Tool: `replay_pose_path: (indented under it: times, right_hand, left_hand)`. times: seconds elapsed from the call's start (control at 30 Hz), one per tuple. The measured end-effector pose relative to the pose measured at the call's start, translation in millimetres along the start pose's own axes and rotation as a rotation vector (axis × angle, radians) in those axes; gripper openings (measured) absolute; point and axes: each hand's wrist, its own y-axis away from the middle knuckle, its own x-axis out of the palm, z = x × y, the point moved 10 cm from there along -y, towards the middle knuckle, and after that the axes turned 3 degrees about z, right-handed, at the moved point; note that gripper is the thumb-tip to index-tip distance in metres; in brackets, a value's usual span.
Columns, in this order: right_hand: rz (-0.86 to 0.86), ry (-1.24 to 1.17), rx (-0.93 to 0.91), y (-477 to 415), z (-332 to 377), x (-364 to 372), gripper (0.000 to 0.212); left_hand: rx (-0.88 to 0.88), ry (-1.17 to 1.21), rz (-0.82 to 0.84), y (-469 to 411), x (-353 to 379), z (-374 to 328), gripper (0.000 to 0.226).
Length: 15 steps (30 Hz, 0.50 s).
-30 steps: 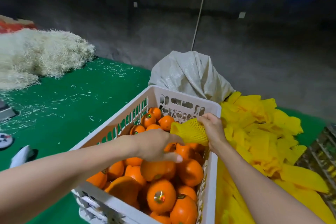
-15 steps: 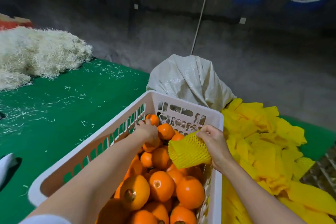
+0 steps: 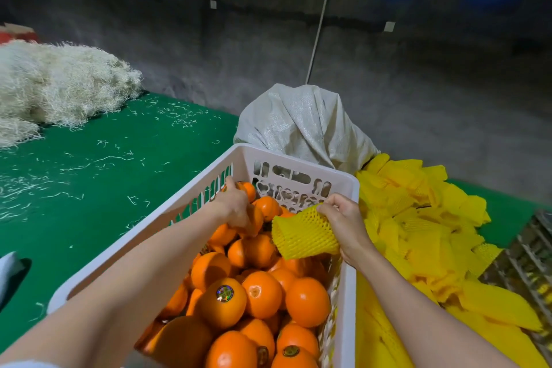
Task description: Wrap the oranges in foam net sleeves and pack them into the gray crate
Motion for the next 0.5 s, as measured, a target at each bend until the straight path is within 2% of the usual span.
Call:
replay_pose_path:
  times: [0.07,0.1,0.17,0.23,0.37,0.5]
  right_hand:
    - [-0.006,0.005,0.007,4.1,4.3,-0.1,0.024]
    - [-0.001,0.009,0.012,6.8,7.2,0.3,0.023]
    - [-0.009,-0.053,0.028,14.2,13.6,-2.8,0.022]
    - [-0.045,-0.253,0.038,22.6,24.1,-13.0,0.022]
    - [0.003,-0.644,0.033,45.1,45.4,-32.5,0.018]
    - [0.048,-0.672,0.087,77.4,39.2,-44.0,0.014]
  left_hand:
    - [0.082,0.042,-0.037,21.4,-13.6,-12.2,0.046]
    - [0.117,0.059,-0.042,33.6,-17.1,-18.1,0.052]
    - [0.17,0.08,-0.027,62.9,-17.2,-28.9,0.076]
    - [0.224,0.105,0.023,94.9,-7.1,-40.0,0.093]
    - [0.366,0.088,0.137,153.8,19.0,-73.3,0.088]
    - [0.363,0.029,0.208,187.1,22.0,-103.3,0.086]
